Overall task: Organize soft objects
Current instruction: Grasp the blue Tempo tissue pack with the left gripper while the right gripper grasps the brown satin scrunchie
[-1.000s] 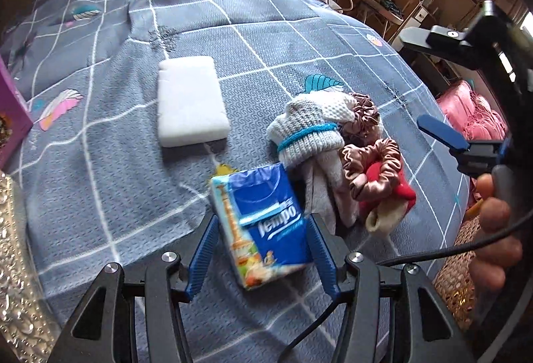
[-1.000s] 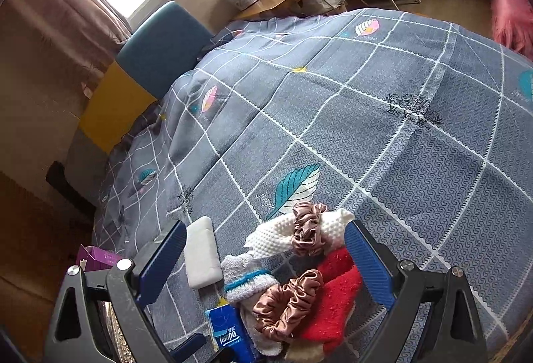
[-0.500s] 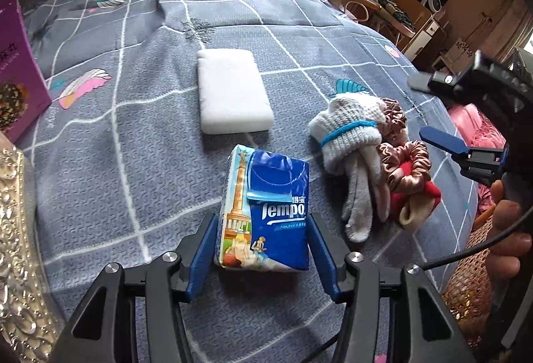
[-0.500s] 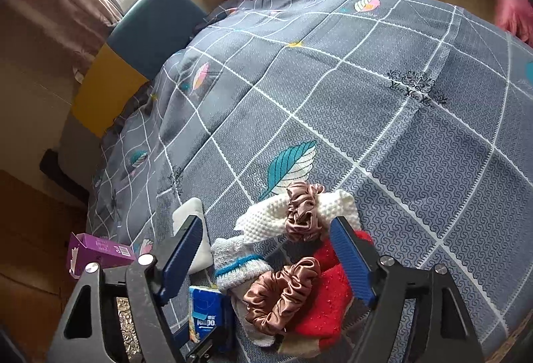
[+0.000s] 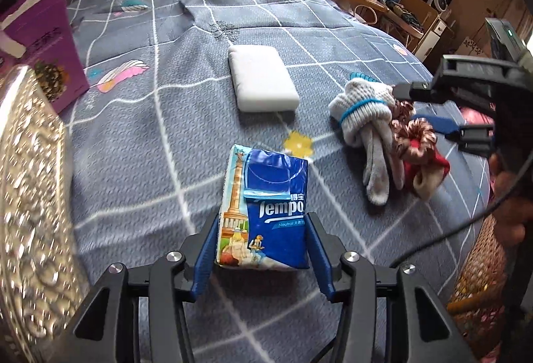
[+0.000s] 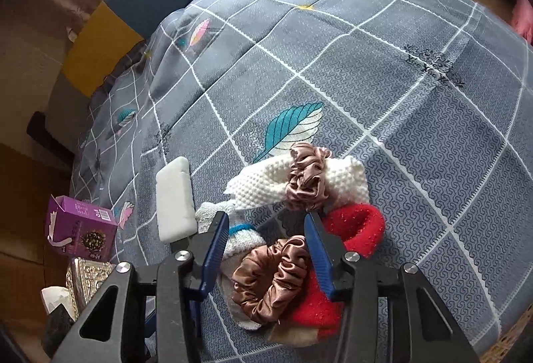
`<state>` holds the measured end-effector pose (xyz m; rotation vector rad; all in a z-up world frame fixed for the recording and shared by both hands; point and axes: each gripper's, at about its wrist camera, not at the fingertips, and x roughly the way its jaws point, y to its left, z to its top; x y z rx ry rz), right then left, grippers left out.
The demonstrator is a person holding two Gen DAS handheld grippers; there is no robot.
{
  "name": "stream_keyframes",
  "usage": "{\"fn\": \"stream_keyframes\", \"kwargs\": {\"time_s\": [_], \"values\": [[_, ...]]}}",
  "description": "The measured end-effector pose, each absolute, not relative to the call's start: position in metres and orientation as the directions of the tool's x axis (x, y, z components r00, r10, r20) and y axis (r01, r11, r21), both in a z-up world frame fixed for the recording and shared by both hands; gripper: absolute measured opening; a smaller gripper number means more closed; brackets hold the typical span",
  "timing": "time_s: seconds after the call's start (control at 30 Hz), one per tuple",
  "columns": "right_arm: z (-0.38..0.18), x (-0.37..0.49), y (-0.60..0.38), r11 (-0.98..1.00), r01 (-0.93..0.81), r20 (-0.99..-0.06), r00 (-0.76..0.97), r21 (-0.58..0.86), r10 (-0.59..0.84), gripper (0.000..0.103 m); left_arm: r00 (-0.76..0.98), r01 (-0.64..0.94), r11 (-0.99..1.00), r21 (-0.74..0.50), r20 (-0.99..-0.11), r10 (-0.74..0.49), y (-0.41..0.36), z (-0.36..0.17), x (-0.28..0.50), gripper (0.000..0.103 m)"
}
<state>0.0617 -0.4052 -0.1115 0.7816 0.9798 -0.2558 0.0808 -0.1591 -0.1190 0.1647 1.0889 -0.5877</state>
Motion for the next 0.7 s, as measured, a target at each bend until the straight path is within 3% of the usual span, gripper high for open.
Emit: {"fn": "stream_keyframes", "kwargs": {"time_s": [0.1,0.23,0.37,0.4,0.5,0.6,0.7], "values": [[-0.105,0.056,-0.400,0.726,0.516,-0.822,0.557,0.455,0.120,0.049,0.348,0.541,0.829,-0.140,-0.860,-0.372,-0.152,-0.120,0.072,0.052],[-0.099,0.042,-0.393,0.728,0.528,-0.829,0.550,0.438,0.101,0.062,0.345,0.529,0.832,-0.165,-0.855,-0.388,-0.151,-0.124,0.074,0.052],[-0.101,0.043,-0.384,0.762,0.547,-0.875,0.482,0.346,0.051,0.062,0.359,0.534,0.831,-0.158,-0.847,-0.392,-0.151,-0.125,0.072,0.053],[-0.103,0.044,-0.381,0.771,0.548,-0.885,0.464,0.324,0.043,0.060,0.360,0.532,0.832,-0.160,-0.846,-0.393,-0.151,-0.125,0.072,0.053],[-0.108,0.051,-0.371,0.815,0.533,-0.916,0.401,0.228,-0.006,0.021,0.367,0.535,0.830,-0.156,-0.842,-0.395,-0.149,-0.126,0.069,0.053],[-0.106,0.052,-0.370,0.832,0.519,-0.912,0.407,0.196,-0.039,0.011,0.376,0.538,0.829,-0.155,-0.836,-0.400,-0.147,-0.126,0.066,0.053],[-0.087,0.045,-0.376,0.820,0.514,-0.869,0.494,0.252,-0.043,0.010,0.380,0.538,0.829,-0.155,-0.833,-0.403,-0.147,-0.127,0.066,0.053]]}}
